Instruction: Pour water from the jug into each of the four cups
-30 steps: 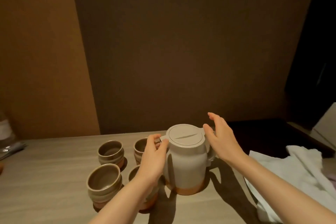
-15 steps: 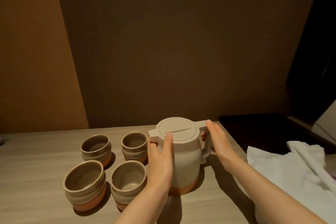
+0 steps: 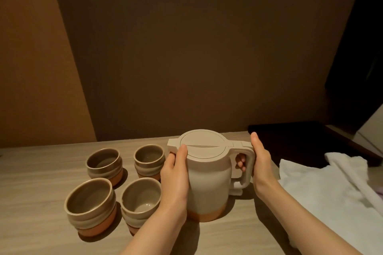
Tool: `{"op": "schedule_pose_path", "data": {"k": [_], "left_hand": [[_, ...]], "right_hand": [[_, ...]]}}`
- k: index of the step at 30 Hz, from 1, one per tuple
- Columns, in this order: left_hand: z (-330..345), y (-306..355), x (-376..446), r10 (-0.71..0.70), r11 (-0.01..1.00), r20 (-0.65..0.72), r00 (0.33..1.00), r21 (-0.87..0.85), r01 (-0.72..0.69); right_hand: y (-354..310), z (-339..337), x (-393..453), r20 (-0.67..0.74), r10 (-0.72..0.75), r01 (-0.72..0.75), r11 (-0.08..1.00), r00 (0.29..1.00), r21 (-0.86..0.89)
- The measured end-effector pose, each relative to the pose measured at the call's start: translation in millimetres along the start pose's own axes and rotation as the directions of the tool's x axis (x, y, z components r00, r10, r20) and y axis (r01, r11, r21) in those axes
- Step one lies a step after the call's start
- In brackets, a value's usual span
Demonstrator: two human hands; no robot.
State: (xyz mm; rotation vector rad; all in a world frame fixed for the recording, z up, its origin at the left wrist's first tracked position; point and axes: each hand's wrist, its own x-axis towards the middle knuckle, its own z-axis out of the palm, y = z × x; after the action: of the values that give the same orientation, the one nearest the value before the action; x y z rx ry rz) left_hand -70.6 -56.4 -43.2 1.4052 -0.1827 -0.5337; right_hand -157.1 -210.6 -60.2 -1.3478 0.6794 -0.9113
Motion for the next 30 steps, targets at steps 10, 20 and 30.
{"op": "schedule_pose_path", "data": {"k": [10, 20, 30], "left_hand": [[-6, 2, -15, -0.052, 0.997, 0.045, 0.998, -0.046, 0.054], [-21, 61, -56, 0.094, 0.990, 0.114, 0.989, -0.118, -0.080], [-62, 68, -79, 0.079, 0.996, 0.146, 0.986, -0.039, -0.074]], "right_hand": [[-18, 5, -17, -0.123, -0.028, 0.030, 0.999, 0.992, 0.014], [-93, 15, -54, -0.103, -0.142, 0.142, 0.990, 0.984, -0.007], [-119, 35, -89, -0.103, -0.064, 0.068, 0.997, 0.993, 0.037]]}}
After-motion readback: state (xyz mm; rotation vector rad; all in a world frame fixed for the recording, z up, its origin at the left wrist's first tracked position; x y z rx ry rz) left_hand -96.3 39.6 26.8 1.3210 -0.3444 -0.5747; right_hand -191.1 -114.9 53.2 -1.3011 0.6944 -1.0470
